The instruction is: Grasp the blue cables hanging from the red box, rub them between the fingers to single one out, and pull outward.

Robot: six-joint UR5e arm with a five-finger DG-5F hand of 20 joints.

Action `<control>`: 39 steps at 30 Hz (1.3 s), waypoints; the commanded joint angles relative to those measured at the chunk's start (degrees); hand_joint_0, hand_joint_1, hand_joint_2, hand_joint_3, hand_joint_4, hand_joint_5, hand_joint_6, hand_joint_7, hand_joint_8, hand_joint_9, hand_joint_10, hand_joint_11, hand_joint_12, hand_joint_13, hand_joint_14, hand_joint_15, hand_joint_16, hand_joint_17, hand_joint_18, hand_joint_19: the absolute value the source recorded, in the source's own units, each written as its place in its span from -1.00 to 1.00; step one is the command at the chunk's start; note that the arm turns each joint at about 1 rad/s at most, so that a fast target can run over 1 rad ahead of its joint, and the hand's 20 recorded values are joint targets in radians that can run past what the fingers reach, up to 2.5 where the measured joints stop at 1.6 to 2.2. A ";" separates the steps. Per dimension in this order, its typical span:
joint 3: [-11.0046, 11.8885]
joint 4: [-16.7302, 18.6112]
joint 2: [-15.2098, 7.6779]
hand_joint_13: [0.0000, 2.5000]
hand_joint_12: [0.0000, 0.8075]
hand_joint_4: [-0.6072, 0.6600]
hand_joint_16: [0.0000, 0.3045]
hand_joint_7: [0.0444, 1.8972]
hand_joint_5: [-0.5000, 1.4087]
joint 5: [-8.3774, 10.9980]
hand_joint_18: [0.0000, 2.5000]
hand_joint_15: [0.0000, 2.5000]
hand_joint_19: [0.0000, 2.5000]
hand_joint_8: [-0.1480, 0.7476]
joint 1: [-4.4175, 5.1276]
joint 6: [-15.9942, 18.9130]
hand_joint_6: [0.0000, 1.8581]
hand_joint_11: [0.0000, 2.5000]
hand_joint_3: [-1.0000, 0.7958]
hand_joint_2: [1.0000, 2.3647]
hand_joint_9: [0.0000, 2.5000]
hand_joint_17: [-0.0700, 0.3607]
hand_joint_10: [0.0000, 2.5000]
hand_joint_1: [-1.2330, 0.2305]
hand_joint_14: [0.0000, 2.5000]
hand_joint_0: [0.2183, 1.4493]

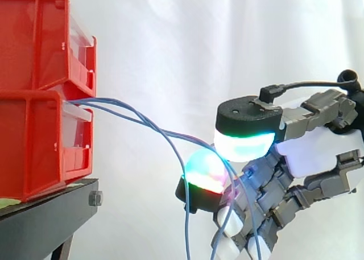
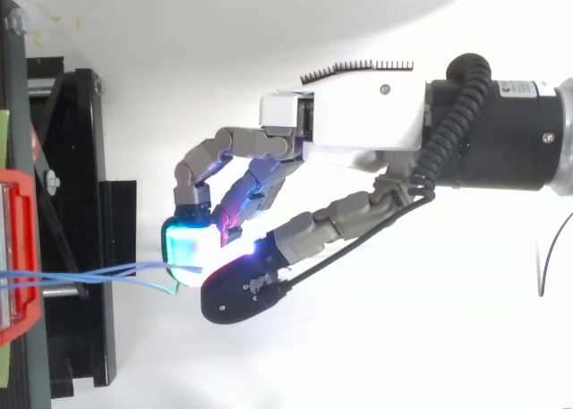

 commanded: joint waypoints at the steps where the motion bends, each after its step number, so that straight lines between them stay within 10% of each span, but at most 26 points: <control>1: 0.01 -0.01 0.01 -0.44 -0.13 0.31 -0.69 0.09 -0.66 0.00 -0.50 -0.73 -0.53 -0.02 0.02 -0.03 -0.16 -0.68 -0.17 -0.98 -0.44 -0.18 -0.99 -0.29 -0.99 -0.35; 18: 0.01 0.08 0.01 -0.44 -0.11 0.28 -0.69 0.17 -0.63 -0.18 -0.51 -0.72 -0.51 0.01 0.02 0.06 -0.22 -0.70 -0.17 -0.98 -0.42 -0.19 -0.99 0.09 -0.99 -0.37; 39: 0.01 -0.01 0.01 -0.42 -0.05 0.33 -0.66 0.15 -0.64 -0.18 -0.48 -0.73 -0.53 0.07 0.02 -0.03 -0.21 -0.68 -0.41 -1.00 -0.40 -0.14 -0.99 -0.14 -0.99 -0.52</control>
